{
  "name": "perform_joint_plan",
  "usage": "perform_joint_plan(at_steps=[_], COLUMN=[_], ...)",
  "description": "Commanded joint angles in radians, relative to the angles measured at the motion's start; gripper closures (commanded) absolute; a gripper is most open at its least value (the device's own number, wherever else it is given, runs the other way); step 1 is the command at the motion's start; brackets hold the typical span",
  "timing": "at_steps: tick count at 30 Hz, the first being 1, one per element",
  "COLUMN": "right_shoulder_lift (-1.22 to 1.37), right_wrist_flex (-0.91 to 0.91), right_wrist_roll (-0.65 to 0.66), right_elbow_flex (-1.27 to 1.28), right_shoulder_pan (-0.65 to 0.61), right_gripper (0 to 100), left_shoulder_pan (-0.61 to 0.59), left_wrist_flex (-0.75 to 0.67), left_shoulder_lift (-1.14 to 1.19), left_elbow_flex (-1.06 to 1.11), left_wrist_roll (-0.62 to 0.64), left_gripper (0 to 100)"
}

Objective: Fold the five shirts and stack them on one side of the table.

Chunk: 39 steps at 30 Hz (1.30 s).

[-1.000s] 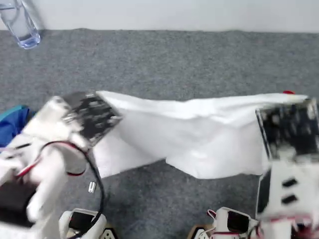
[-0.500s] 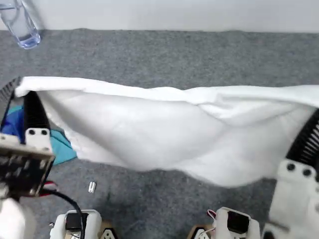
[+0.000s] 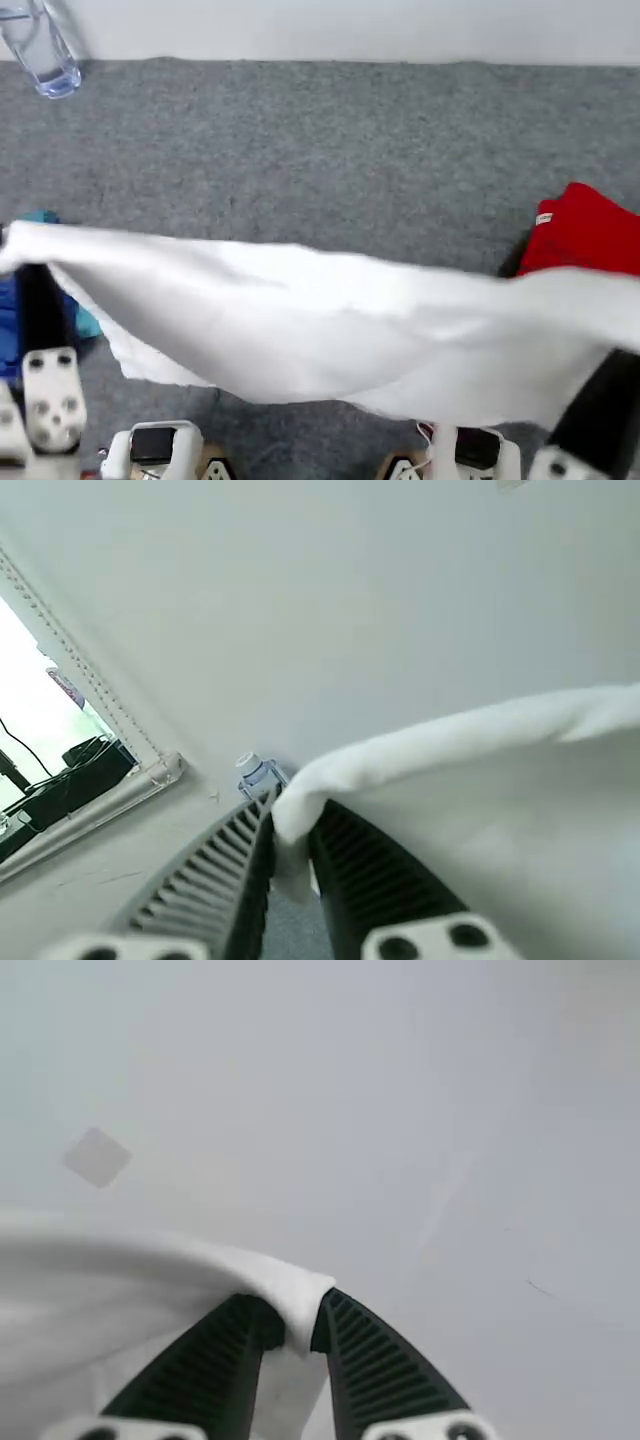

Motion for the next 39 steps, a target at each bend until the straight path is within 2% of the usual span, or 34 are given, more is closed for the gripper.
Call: perform_joint_plan(at_steps=[1,7,13,21,25,31,39], right_shoulder_lift=[0.007,0.041,0.168,0.32,0.361,0.377,0.403], right_wrist_flex=[0.068,0.194,0.199,-0.074,-0.255,-0.526,-0.845], right_wrist_roll=[0.011,0.008,-0.048,-0.083,-0.077,-0.081,-0.077], right_elbow_flex=[0.011,0.011,0.077,0.428,0.635,0.893,1.089], right_shoulder_pan=[0.008,0.008,0.01,0.007,-0.053,-0.111,-0.189], right_gripper=[99.0,99.0,99.0,99.0,99.0,99.0,99.0], left_shoulder_pan=[0.002,0.003,-0.003,0.003,0.015,0.058,0.06], left_wrist_flex=[0.025,0.006,-0.178,-0.548,-0.726,-0.855,-0.967], left_shoulder_lift=[-0.081,-0.278,-0.336,-0.334,-0.285,-0.038,0.353], left_elbow_flex=[0.085,0.367,0.656,1.059,1.225,1.219,1.026], left_wrist_roll=[0.005,-0.029,-0.031,-0.032,-0.066,-0.064,-0.064], left_gripper=[99,99,99,99,99,99,99])
